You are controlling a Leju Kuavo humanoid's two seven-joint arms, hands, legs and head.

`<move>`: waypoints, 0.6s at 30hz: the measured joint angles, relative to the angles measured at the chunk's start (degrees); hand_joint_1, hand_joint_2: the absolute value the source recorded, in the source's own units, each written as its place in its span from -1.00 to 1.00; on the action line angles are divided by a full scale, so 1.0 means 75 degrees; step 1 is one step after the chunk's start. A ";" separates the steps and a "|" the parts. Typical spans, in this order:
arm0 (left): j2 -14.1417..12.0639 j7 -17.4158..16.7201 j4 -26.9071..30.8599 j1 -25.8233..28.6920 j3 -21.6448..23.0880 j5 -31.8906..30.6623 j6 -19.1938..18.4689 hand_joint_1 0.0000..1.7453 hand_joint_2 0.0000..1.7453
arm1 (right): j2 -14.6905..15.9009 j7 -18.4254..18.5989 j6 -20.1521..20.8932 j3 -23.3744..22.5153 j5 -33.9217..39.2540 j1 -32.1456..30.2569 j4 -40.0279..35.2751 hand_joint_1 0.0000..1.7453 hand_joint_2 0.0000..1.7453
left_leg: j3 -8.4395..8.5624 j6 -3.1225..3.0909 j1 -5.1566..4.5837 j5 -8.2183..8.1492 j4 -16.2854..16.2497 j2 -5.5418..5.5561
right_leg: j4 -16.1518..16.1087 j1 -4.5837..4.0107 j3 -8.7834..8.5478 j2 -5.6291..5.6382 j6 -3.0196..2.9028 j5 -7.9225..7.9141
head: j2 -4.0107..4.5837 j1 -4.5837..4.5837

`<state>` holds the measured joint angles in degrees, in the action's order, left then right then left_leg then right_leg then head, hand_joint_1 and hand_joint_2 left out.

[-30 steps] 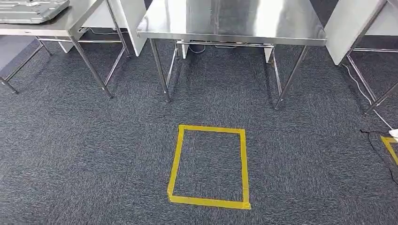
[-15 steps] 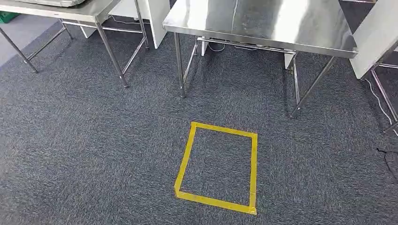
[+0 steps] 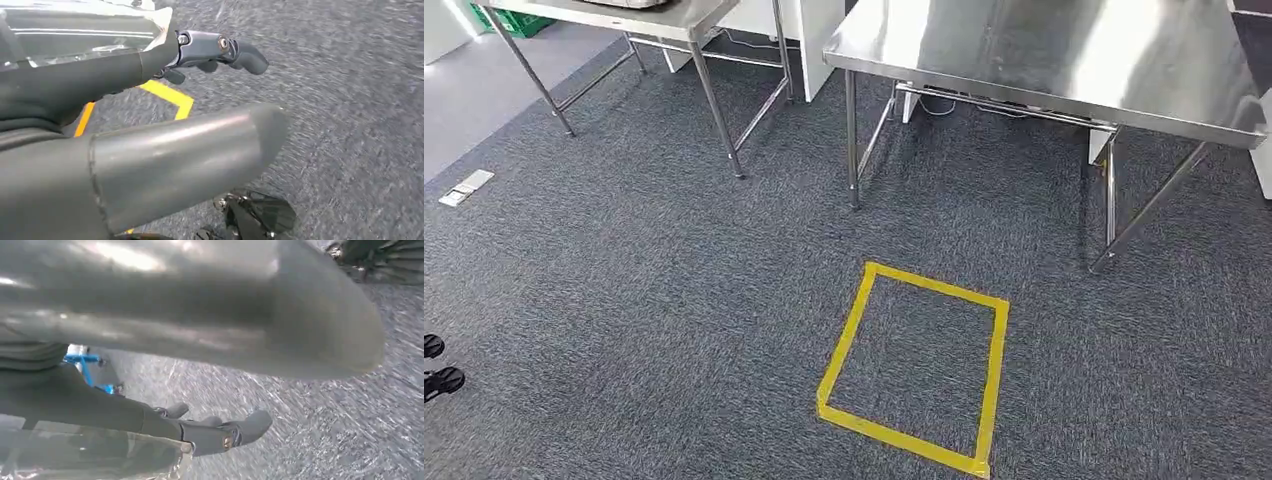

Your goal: Take the parts from the cabinet and place them on the table.

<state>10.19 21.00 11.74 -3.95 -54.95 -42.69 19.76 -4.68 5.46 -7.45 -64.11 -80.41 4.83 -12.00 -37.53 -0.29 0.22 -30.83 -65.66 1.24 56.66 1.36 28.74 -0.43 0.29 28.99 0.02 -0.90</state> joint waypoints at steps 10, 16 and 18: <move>0.0108 -0.0058 0.0000 -0.0031 -0.0119 -0.0012 -0.0026 -1.00 -1.00 | -0.0131 0.0070 -0.0131 0.0181 -0.0224 -0.0136 0.0000 -1.00 -1.00 | 0.0573 -0.0092 -0.0034 0.0566 0.0991 -0.0659 | 0.0000 -0.0137 -0.0101 -0.0729 0.0146 0.0134 | 0.0000 0.0006; 0.0186 -0.0093 0.0000 -0.0030 -0.0134 -0.0026 0.0009 -1.00 -1.00 | -0.0198 0.0061 -0.0143 0.0289 -0.0277 -0.0221 0.0003 -1.00 -1.00 | 0.0588 -0.0377 -0.0011 0.0725 0.1168 -0.0124 | 0.1621 -0.0090 0.0607 -0.0021 0.0131 0.0996 | 0.0000 0.0070; 0.0198 -0.0093 0.0000 -0.0011 -0.0140 -0.0026 0.0009 -1.00 -1.00 | -0.0224 0.0029 -0.0192 0.0318 -0.0324 -0.0289 0.0006 -1.00 -1.00 | 0.0576 -0.0378 -0.0014 0.0730 0.1163 0.0090 | 0.2428 -0.0086 0.1037 0.0025 0.0191 0.1208 | 0.0000 0.0082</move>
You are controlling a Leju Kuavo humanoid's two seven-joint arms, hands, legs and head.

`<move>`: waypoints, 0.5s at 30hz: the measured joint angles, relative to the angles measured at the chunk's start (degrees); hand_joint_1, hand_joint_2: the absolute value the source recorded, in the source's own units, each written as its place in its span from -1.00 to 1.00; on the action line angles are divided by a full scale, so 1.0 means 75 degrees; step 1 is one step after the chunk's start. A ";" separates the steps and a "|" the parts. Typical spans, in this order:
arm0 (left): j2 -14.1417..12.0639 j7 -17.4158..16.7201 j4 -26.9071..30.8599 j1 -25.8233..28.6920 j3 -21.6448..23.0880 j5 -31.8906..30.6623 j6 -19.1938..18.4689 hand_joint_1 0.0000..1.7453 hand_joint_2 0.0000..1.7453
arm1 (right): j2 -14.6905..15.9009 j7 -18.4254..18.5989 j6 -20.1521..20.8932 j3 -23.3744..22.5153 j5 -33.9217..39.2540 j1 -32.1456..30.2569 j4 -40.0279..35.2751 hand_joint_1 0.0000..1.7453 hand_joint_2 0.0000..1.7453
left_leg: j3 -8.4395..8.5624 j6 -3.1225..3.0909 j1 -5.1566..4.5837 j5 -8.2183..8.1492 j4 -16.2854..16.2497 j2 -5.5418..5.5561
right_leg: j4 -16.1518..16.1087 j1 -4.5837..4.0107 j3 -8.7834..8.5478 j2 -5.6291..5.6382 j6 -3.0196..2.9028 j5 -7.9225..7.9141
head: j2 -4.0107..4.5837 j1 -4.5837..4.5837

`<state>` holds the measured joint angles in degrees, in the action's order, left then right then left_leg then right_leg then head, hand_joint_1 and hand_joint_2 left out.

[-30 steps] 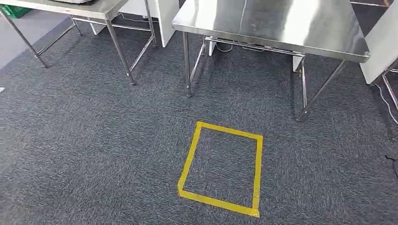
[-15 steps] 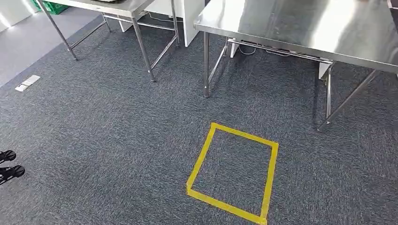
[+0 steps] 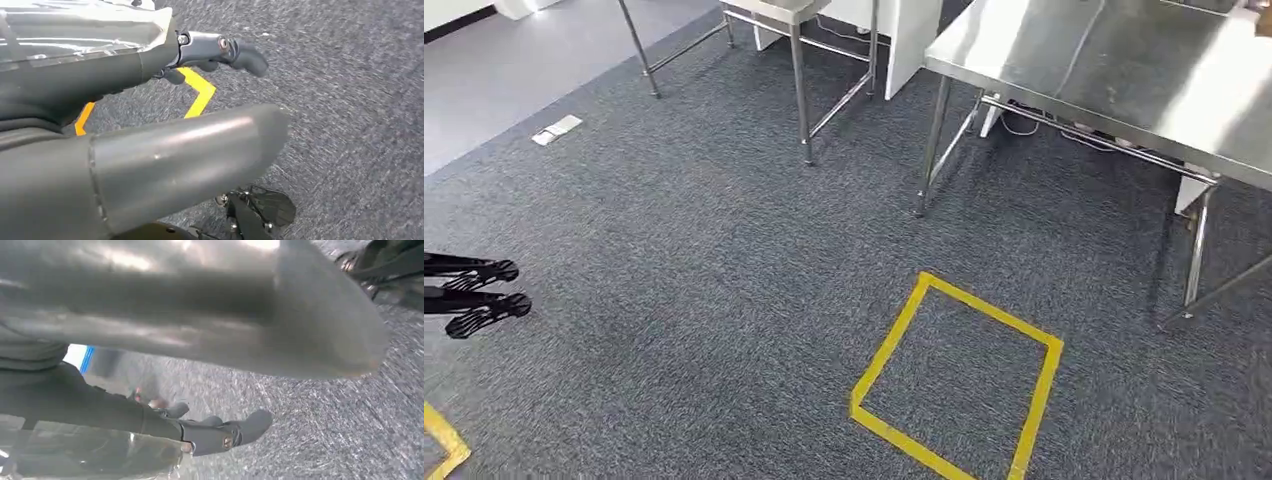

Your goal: Take the parts from the cabinet and place them on the table.

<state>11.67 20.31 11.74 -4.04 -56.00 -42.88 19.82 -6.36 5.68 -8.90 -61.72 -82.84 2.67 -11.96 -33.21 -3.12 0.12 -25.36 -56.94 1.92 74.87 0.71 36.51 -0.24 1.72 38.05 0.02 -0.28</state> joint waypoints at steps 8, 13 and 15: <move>-0.0149 -0.0125 0.0003 -0.0063 0.0091 -0.0332 -0.0254 -1.00 -1.00 | -0.0122 -0.0833 0.0024 -0.0021 0.0513 0.0246 0.0014 -1.00 -1.00 | -0.0054 0.0241 -0.0009 0.0019 -0.0085 0.0585 | -0.2348 0.0022 -0.0943 0.0352 0.0070 -0.1152 | 0.0000 0.0003; -0.0259 -0.0096 0.0003 -0.0094 0.0093 -0.0289 -0.0254 -1.00 -1.00 | -0.0227 -0.0909 0.0021 -0.0023 0.0531 0.0258 0.0015 -1.00 -1.00 | -0.0799 0.0430 0.0033 -0.0873 -0.1572 -0.0132 | -0.2402 0.0119 -0.1019 -0.0073 -0.0184 -0.1217 | 0.0000 -0.0108; -0.0271 -0.0061 0.0003 -0.0096 0.0090 -0.0280 -0.0256 -1.00 -1.00 | -0.0230 -0.0918 0.0023 -0.0026 0.0533 0.0250 0.0015 -1.00 -1.00 | -0.1255 0.0500 0.0079 -0.1142 -0.2465 -0.0202 | -0.2400 0.0100 -0.1012 -0.0281 -0.0203 -0.1200 | 0.0000 -0.0114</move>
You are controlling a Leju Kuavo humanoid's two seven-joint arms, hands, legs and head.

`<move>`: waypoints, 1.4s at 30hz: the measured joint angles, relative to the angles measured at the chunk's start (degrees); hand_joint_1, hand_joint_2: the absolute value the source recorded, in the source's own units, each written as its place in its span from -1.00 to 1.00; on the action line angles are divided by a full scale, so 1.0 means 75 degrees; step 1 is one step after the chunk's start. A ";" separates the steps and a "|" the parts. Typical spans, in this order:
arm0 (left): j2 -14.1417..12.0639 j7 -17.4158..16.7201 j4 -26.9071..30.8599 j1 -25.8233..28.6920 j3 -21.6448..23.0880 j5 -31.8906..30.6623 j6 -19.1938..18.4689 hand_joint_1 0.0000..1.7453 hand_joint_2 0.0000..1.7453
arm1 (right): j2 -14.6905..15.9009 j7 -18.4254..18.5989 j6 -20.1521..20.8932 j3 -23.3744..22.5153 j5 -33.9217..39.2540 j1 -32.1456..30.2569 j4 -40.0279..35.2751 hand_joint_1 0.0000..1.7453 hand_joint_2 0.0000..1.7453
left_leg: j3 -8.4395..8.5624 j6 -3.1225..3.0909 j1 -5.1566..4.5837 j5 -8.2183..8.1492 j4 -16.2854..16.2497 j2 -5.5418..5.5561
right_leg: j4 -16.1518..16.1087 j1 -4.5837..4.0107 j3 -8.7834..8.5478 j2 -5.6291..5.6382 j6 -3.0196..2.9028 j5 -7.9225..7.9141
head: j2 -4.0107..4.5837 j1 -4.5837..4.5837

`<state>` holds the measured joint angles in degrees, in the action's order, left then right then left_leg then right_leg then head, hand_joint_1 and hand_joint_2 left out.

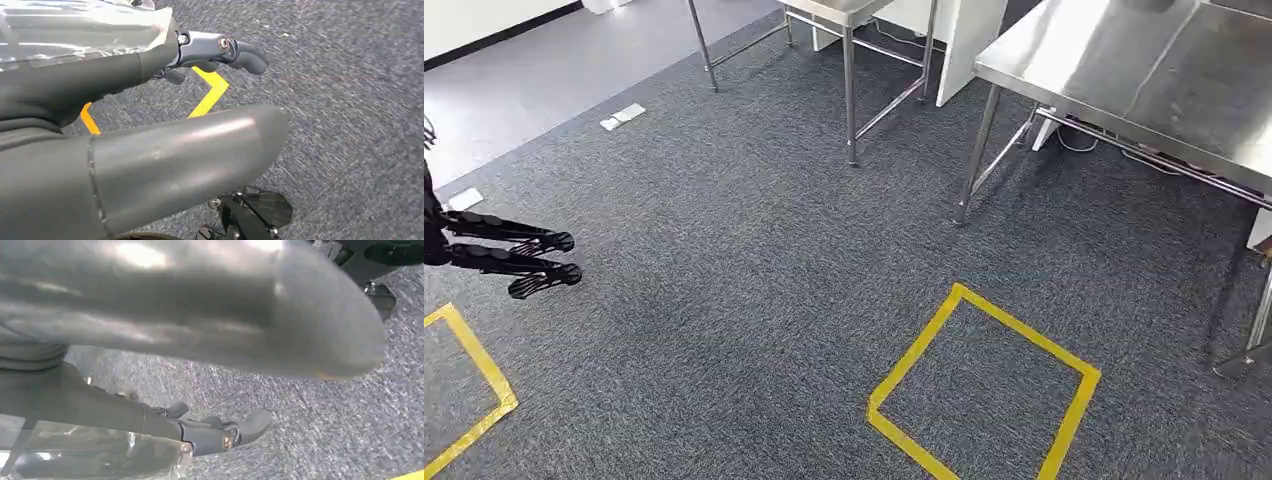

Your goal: Take the parts from the cabinet and place them on the table.

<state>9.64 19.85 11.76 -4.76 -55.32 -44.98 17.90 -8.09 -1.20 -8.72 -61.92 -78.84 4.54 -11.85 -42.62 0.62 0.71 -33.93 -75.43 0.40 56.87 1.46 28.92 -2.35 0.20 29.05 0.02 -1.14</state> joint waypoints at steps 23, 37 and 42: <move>-0.0149 -0.0029 0.0003 -0.0096 -0.0047 0.0064 -0.0076 -1.00 -1.00 | -0.0058 -0.0271 -0.0041 -0.0227 0.0364 0.0208 0.0032 -1.00 -1.00 | 0.1155 -0.0220 -0.0060 0.1137 0.2331 0.0879 | 0.0157 -0.0048 0.0178 0.0700 0.0275 0.0066 | 0.0000 0.0070; -0.0154 -0.0321 0.0003 -0.0066 -0.0114 0.0143 0.0021 -1.00 -1.00 | -0.0003 -0.0102 0.0079 -0.0239 0.0338 0.0316 0.0038 -1.00 -1.00 | 0.1171 -0.0182 -0.0087 0.1011 0.2196 -0.0604 | 0.0118 -0.0168 0.0027 -0.0441 0.0072 0.0173 | 0.0000 -0.0020; -0.0122 -0.0530 0.0000 0.0048 -0.0087 -0.0163 0.0012 -1.00 -1.00 | 0.0026 0.0280 -0.0044 -0.0242 0.0388 0.0234 0.0038 -1.00 -1.00 | 0.1244 -0.0411 -0.0073 0.1110 0.2389 -0.0206 | 0.0368 -0.0152 -0.0037 -0.0177 0.0205 0.0421 | 0.0000 0.0023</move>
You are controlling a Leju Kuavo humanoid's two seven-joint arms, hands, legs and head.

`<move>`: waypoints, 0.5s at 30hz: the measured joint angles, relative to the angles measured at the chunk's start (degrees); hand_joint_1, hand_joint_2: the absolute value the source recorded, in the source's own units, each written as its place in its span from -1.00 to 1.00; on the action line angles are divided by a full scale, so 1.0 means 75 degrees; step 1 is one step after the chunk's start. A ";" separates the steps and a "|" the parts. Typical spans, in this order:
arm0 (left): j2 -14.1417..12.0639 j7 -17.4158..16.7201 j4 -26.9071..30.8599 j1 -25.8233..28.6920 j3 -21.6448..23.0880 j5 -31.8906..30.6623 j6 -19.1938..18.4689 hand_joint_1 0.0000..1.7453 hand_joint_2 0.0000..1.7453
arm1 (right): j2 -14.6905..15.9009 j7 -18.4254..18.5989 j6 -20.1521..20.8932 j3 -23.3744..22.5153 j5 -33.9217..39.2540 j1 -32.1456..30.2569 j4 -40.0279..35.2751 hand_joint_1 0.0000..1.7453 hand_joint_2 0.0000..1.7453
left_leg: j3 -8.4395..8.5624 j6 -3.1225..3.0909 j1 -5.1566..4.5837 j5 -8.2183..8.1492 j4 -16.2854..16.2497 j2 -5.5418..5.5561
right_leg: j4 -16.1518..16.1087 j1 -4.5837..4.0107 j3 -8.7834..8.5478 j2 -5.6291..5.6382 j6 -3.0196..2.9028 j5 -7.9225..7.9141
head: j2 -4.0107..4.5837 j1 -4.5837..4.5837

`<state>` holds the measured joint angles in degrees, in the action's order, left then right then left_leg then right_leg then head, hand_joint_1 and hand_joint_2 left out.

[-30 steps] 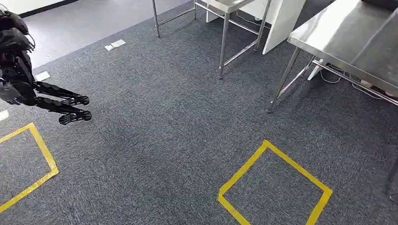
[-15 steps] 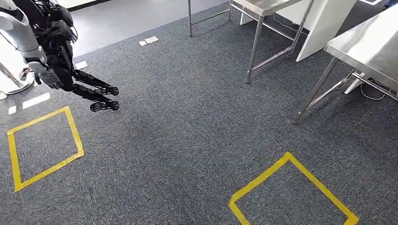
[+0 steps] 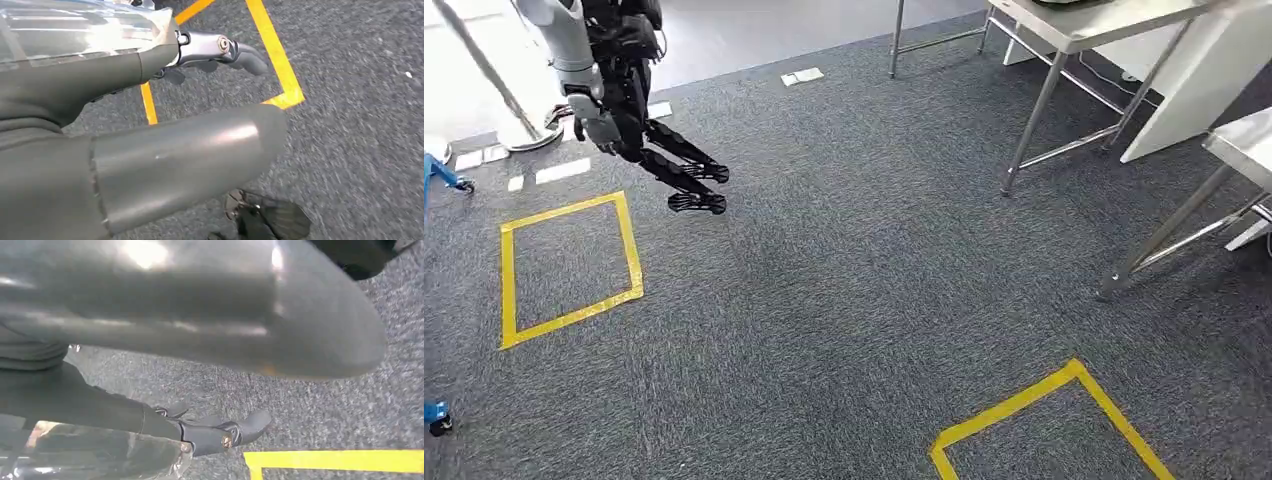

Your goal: Take the parts from the cabinet and place them on the table.

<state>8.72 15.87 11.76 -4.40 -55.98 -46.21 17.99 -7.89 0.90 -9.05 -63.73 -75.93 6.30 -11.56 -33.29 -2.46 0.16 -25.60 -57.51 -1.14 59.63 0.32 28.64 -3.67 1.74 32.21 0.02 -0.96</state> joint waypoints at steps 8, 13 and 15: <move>0.0020 -0.0067 0.0000 0.0032 0.0017 0.0000 0.0012 -1.00 -1.00 | 0.0012 0.0172 -0.0116 -0.0093 0.0117 -0.0177 0.0003 -1.00 -1.00 | -0.0024 0.0016 0.0035 0.0008 -0.0073 0.0841 | 0.0194 0.0191 0.0332 0.0655 0.0314 -0.0207 | 0.0000 0.0029; 0.0035 -0.0111 0.0000 0.0081 0.0015 0.0018 0.0035 -1.00 -1.00 | -0.0003 0.0154 -0.0148 -0.0125 0.0111 -0.0139 0.0015 -1.00 -1.00 | -0.0113 0.0237 0.0018 0.0024 -0.0113 0.1100 | -0.0121 0.0117 0.0180 0.0751 0.0017 -0.0376 | 0.0000 0.0032; 0.0041 -0.0166 -0.0003 0.0087 0.0009 0.0015 0.0035 -1.00 -1.00 | -0.0006 0.0222 -0.0137 -0.0128 0.0040 -0.0135 0.0015 -1.00 -1.00 | -0.0206 0.0280 0.0025 -0.0170 -0.0364 0.0570 | -0.0156 0.0165 0.0179 0.0607 -0.0098 -0.0426 | 0.0000 0.0017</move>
<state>9.03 14.62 11.74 -3.75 -55.91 -46.10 18.25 -7.93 2.56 -10.08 -64.70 -75.63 5.28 -11.45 -34.83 -0.36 0.35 -26.88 -60.24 3.14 58.46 1.56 29.98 0.88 1.01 29.02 0.02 -0.83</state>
